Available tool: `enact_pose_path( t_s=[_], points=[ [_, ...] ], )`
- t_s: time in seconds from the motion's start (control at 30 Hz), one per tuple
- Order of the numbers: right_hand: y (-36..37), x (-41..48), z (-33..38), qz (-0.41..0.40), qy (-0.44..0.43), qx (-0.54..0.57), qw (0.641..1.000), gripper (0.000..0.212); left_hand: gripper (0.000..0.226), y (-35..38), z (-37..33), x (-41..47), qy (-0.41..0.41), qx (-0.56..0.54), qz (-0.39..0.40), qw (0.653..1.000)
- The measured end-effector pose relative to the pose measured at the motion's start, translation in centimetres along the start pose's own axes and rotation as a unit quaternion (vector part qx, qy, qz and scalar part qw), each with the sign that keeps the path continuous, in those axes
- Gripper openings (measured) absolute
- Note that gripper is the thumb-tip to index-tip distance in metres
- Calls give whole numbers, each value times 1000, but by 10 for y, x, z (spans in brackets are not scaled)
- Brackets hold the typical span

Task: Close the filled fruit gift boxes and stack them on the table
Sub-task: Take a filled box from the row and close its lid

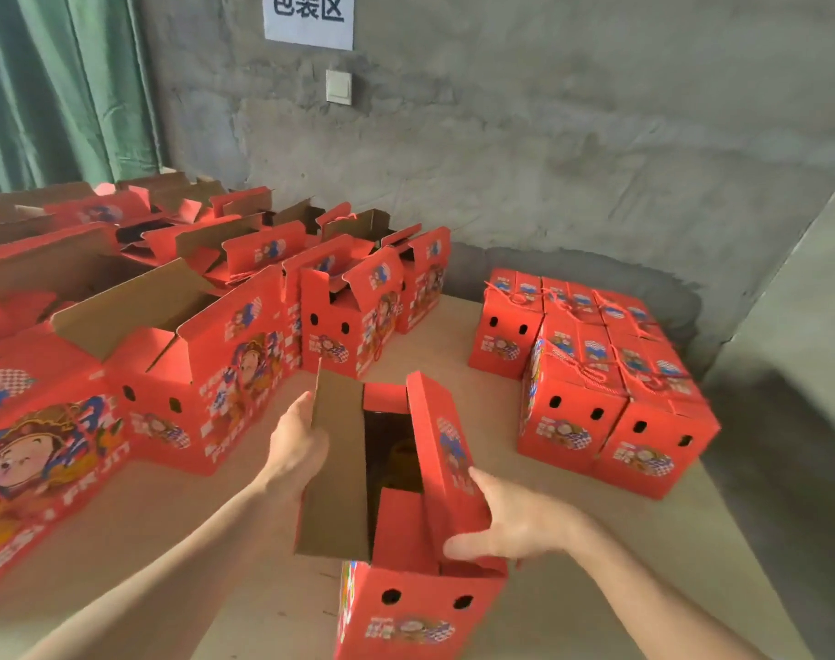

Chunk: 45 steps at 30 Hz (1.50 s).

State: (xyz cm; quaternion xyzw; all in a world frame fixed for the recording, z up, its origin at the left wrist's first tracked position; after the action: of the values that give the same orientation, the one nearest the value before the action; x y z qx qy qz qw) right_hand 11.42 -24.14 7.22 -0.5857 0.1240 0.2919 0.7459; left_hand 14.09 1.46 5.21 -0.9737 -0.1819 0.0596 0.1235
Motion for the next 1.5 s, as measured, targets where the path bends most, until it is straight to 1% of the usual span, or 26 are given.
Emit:
enact_pose_path(
  t_s=[0.03, 0.07, 0.1, 0.23, 0.33, 0.43, 0.47, 0.53, 0.6, 0.67, 0.7, 0.77, 0.8, 0.87, 0.93, 1.0, 1.07, 1.1, 1.13, 1.17, 1.23, 1.27, 1.33, 1.37, 1.43, 1.5],
  points=[
    [3, -4, -2, -21, 10, -53, 998, 114, 62, 6, -1, -3, -10, -21, -4, 1000],
    [4, -7, -2, -41, 17, -74, 996, 117, 61, 12, 0, -7, -26, -46, -7, 999],
    [3, -9, -3, -59, 22, -76, 995, 115, 61, 18, 0, -11, -38, -66, -11, 997],
    [-6, -9, -23, -100, 33, -55, 993, 94, 55, 39, 8, -44, -67, -108, -24, 992],
    [-19, -4, -48, -120, 38, -31, 992, 86, 61, 61, 9, -79, -85, -134, -25, 987],
    [-30, 3, -81, -157, 31, 31, 987, 72, 68, 89, 3, -107, -58, -125, -17, 990],
    [-32, 5, -91, -179, 21, 65, 981, 66, 71, 99, -2, -114, -55, -146, 1, 988],
    [-30, 7, -108, -222, 2, 156, 962, 55, 70, 114, -15, -123, -44, -191, 60, 979],
    [-21, 8, -122, -277, -2, 222, 935, 46, 61, 121, -27, -125, 5, -182, 96, 979],
    [-10, 1, -131, -371, 14, 226, 900, 43, 49, 120, -33, -115, 67, -126, 88, 986],
    [-4, -2, -134, -420, 19, 213, 882, 45, 44, 118, -35, -108, 83, -103, 78, 988],
    [9, -6, -132, -480, -21, 173, 860, 52, 39, 112, -35, -91, 99, -66, 57, 991],
    [14, -5, -130, -483, -51, 161, 859, 44, 38, 107, -36, -83, 105, -52, 41, 992],
    [20, -3, -127, -461, -75, 148, 872, 14, 37, 98, -36, -67, 123, -26, 3, 992],
    [23, -2, -129, -437, -72, 144, 885, 32, 36, 87, -35, -49, 134, -1, -33, 990],
    [21, -6, -129, -420, -65, 179, 887, 58, 35, 77, -34, -33, 144, 14, -53, 988],
    [14, -13, -122, -395, -79, 268, 875, 70, 31, 68, -34, -20, 171, 20, -67, 983],
    [12, -15, -119, -364, -89, 320, 870, 77, 29, 64, -33, -14, 186, 22, -76, 979],
    [11, -18, -115, -330, -97, 363, 866, 92, 27, 60, -31, -10, 199, 27, -86, 976],
    [13, -20, -112, -294, -111, 388, 866, 101, 27, 56, -29, -5, 211, 37, -92, 972],
    [19, -24, -101, -248, -161, 402, 866, 92, 32, 51, -21, 7, 221, 58, -93, 969],
    [23, -24, -98, -245, -171, 400, 866, 88, 37, 50, -18, 13, 221, 70, -88, 969],
    [27, -24, -92, -253, -178, 409, 859, 90, 40, 49, -13, 27, 208, 86, -67, 972],
    [26, -23, -90, -256, -183, 417, 853, 92, 37, 50, -12, 32, 186, 78, -39, 979],
    [24, -23, -89, -248, -184, 432, 847, 94, 26, 55, -3, 39, 125, 35, 55, 990],
    [24, -23, -88, -228, -186, 433, 852, 97, 36, 57, 9, 42, 80, 2, 116, 990]
  ],
)
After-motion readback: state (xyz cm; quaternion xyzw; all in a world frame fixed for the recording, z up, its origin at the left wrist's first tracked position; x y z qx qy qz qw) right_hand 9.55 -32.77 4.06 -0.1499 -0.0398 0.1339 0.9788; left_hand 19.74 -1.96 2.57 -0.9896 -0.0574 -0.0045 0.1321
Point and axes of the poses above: each hand's wrist, its own x-axis towards the middle knuckle, its own y-axis out of the palm, z = x × y, the point moved 3 cm from there along x, towards the middle knuckle, and after that the axes turned 5 degrees about -x, right-handed, at the moved point
